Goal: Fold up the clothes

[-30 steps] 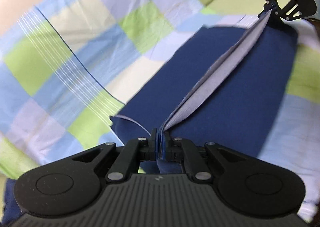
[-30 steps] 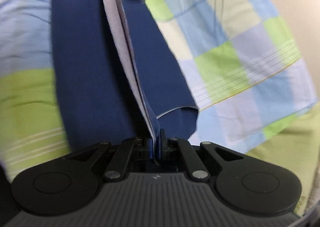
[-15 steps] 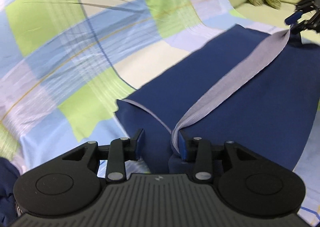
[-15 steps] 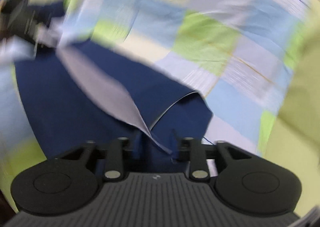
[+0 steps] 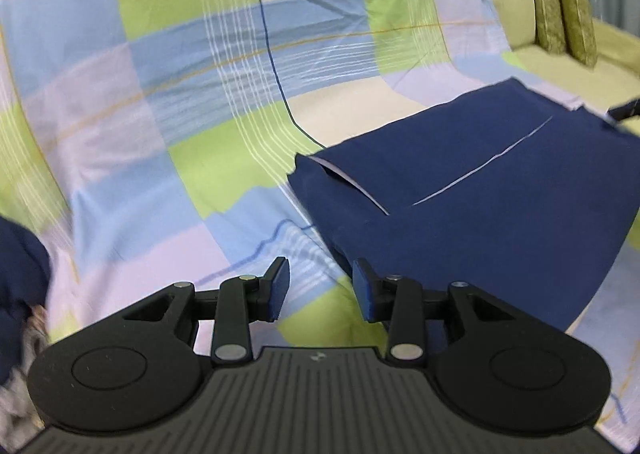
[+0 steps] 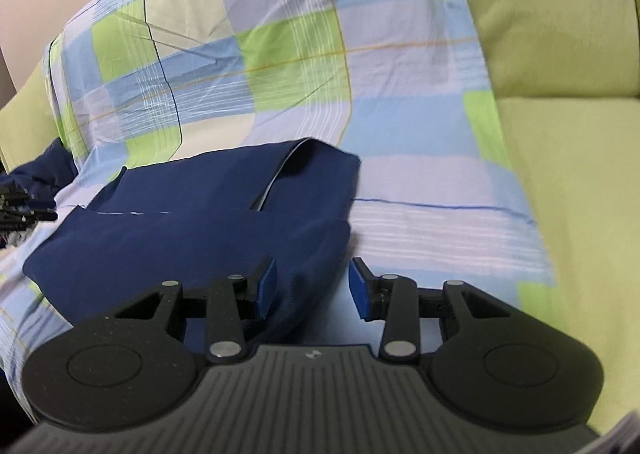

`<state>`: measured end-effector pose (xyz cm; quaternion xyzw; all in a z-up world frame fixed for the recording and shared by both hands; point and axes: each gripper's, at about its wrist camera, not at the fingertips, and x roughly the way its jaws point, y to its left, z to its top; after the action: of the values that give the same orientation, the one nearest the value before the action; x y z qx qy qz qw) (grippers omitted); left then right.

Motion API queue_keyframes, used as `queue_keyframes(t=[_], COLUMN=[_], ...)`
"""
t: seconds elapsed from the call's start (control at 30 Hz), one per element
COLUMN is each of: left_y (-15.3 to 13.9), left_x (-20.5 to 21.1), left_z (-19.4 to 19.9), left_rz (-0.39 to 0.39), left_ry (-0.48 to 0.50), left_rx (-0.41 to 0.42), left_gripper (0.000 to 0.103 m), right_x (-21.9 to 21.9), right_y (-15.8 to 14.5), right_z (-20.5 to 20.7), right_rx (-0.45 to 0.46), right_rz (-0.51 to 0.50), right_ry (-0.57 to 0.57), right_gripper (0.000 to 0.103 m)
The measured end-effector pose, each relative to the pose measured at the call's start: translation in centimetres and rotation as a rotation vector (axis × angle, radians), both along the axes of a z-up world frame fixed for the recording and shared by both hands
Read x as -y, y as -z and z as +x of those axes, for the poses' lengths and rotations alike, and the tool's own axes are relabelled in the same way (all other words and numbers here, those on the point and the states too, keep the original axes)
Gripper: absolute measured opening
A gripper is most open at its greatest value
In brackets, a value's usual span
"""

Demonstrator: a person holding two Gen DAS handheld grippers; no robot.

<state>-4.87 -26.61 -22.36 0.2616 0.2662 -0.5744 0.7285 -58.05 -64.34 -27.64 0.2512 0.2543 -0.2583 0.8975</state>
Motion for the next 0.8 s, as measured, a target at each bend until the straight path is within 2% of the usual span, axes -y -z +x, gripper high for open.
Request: queue_keyframes(t=[0.13, 0.17, 0.23, 0.3, 0.37, 0.43, 0.57, 0.8], left_y=[0.8, 1.4, 2.3, 2.7, 2.5, 2.0, 1.5, 2.3], left_x=[0.8, 1.4, 2.3, 2.6, 2.4, 1.7, 0.9, 1.8], left_z=[0.6, 1.1, 1.2, 0.9, 0.6, 0.0, -1.6, -2.0], left_rz=[-0.02, -0.019, 0.003, 0.01, -0.012, -0.044, -0.057, -0.016], left_ry=[0.007, 0.013, 0.027, 0.033, 0.032, 0.04, 0.087, 0.067], left_rx=[-0.072, -0.12, -0.154, -0.133, -0.117, -0.108, -0.086, -0.083], left_gripper=[0.044, 0.044, 0.039, 0.018, 0.014, 0.003, 0.0, 0.002], right_x=[0.2, 0.2, 0.2, 0.3, 0.3, 0.2, -0.1, -0.6], right_y=[1.1, 1.3, 1.4, 1.5, 1.5, 1.4, 1.3, 1.3], right_z=[1.3, 1.5, 1.9, 2.1, 2.3, 2.4, 2.6, 2.9], right_rx=[0.002, 0.002, 0.003, 0.0, -0.005, -0.003, 0.009, 0.035], right_rz=[0.037, 0.041, 0.047, 0.048, 0.047, 0.052, 0.055, 0.056], right_ry=[0.004, 0.004, 0.004, 0.011, 0.027, 0.028, 0.022, 0.032], right_gripper=[0.036, 0.036, 0.036, 0.036, 0.036, 0.036, 0.036, 0.034])
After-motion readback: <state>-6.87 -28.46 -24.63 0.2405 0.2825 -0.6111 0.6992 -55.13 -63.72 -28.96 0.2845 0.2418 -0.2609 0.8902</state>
